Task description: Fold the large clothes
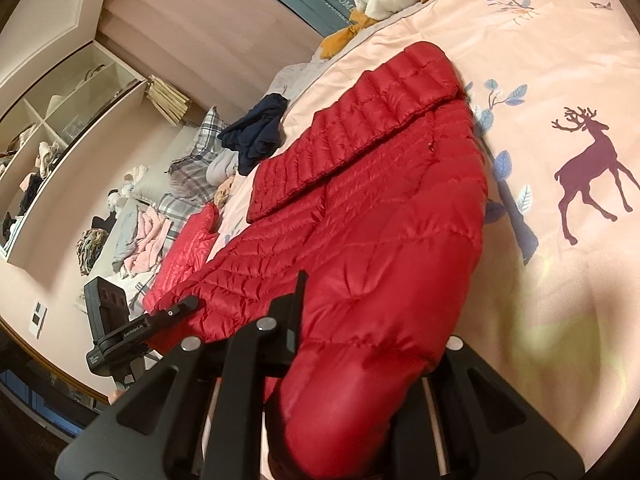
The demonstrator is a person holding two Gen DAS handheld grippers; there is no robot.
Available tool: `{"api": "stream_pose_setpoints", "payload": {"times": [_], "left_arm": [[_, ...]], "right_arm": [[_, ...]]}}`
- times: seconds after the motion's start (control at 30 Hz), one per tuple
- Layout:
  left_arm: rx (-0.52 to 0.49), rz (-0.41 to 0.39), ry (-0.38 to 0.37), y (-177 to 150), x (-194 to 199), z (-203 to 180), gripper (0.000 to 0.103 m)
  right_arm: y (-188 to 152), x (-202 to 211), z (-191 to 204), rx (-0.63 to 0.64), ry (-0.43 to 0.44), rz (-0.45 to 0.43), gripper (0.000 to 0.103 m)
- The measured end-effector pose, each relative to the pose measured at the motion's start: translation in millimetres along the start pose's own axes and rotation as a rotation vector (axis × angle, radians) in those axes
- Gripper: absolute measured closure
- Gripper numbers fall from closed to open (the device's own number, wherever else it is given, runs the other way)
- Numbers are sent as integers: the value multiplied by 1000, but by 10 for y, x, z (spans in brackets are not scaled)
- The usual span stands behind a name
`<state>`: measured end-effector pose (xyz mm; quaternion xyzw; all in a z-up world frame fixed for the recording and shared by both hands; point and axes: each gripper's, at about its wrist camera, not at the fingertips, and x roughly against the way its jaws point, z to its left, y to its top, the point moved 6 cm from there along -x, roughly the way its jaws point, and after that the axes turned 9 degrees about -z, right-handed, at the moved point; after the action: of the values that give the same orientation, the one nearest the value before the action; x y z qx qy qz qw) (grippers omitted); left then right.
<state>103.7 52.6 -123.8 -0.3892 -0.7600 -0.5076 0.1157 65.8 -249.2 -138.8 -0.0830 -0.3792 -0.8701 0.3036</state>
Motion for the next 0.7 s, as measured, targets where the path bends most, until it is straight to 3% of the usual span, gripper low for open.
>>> {"api": "stream_pose_setpoints", "payload": {"times": [0.7], "left_arm": [[-50, -38, -14, 71, 217, -129, 85]], "right_arm": [[25, 219, 215, 60, 87, -1, 90]]}}
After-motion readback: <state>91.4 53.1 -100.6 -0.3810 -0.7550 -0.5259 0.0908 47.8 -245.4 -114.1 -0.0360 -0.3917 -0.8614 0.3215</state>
